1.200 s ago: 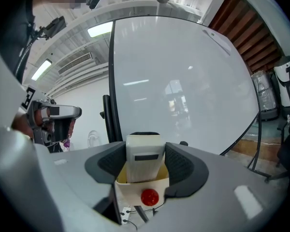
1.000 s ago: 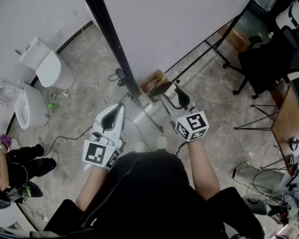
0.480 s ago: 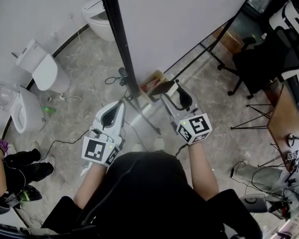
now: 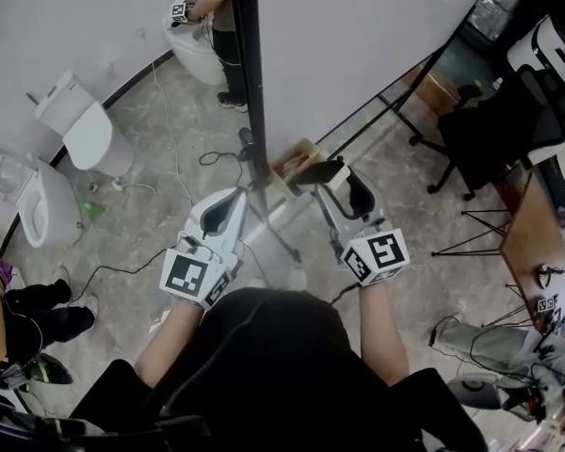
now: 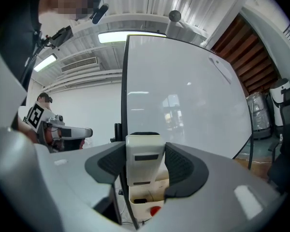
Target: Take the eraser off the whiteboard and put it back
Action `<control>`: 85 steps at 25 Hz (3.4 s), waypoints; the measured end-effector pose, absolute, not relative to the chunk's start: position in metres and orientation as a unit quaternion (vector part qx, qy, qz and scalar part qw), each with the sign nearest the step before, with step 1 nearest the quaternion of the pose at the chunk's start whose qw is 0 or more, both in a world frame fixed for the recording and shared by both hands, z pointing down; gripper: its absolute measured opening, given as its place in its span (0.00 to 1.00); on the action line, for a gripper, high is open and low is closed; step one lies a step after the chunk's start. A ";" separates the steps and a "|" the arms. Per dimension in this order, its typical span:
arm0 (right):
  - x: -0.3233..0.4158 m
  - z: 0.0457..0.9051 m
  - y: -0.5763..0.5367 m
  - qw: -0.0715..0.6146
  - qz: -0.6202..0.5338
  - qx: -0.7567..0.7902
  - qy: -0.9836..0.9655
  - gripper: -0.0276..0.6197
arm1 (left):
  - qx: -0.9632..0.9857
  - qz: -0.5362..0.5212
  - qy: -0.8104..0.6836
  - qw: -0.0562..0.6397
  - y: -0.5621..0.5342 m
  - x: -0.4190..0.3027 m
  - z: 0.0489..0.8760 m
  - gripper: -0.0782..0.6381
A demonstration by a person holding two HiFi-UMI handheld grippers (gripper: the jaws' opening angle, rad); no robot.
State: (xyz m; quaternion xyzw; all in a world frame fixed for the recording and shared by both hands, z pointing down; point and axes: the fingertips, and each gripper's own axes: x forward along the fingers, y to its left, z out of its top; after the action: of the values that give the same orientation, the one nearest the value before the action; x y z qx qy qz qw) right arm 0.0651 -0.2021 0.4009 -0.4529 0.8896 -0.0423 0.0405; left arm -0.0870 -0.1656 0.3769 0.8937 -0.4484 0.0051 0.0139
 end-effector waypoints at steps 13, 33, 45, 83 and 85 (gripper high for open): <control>0.074 0.336 -0.164 0.082 0.006 -0.464 0.882 0.44 | 0.898 -0.015 -0.439 0.010 -0.163 -0.080 0.366 0.12; 0.074 0.301 -0.143 0.092 0.032 -0.463 0.881 0.44 | 0.895 -0.027 -0.446 0.020 -0.171 -0.089 0.366 0.12; 0.078 0.303 -0.146 0.097 0.029 -0.465 0.880 0.45 | 0.898 -0.025 -0.439 0.018 -0.174 -0.084 0.365 0.12; 0.090 0.326 -0.161 0.090 0.012 -0.457 0.885 0.44 | 0.888 -0.018 -0.459 0.017 -0.167 -0.079 0.370 0.12; 0.089 0.331 -0.166 0.086 0.009 -0.456 0.886 0.44 | 0.887 -0.015 -0.462 0.017 -0.168 -0.079 0.371 0.12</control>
State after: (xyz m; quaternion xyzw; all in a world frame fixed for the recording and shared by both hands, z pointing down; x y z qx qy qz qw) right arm 0.0892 -0.1656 0.3312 -0.4557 0.8859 0.0088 0.0859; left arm -0.0791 -0.1676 0.3713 0.8867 -0.4617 -0.0155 0.0173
